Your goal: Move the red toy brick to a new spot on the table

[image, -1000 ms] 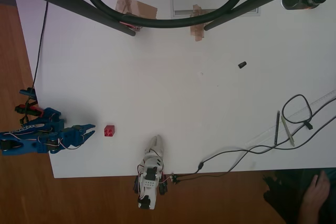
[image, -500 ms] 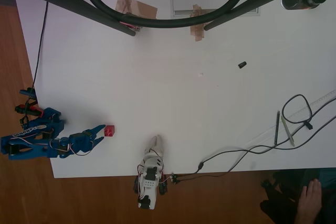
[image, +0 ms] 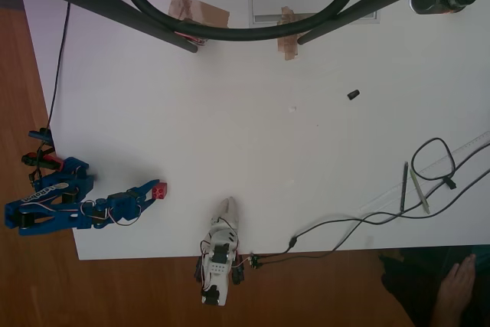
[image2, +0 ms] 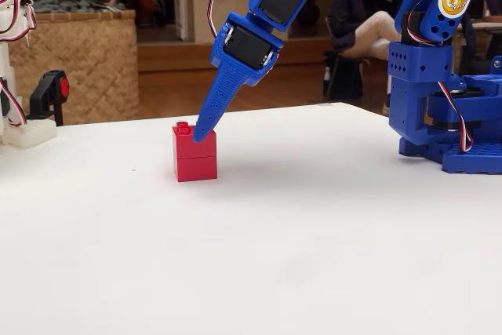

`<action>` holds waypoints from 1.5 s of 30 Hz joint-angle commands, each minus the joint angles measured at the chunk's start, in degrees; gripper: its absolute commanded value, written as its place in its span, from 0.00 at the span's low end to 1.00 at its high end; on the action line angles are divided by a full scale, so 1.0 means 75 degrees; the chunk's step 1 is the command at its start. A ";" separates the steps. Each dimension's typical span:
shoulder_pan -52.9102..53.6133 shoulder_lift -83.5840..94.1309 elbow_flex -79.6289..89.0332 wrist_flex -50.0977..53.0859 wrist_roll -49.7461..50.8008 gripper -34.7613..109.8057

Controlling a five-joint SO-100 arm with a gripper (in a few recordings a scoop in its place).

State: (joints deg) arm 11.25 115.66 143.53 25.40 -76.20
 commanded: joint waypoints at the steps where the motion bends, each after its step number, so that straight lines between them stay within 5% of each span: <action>1: -0.0082 -0.0129 -0.0375 -0.0258 0.0141 0.45; 21: -0.0855 -0.0410 -0.0762 -0.0516 0.0820 0.25; 45: -0.2285 -0.4770 -0.7852 0.1195 0.2637 0.24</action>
State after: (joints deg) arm -5.54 80.07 93.43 34.19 -59.24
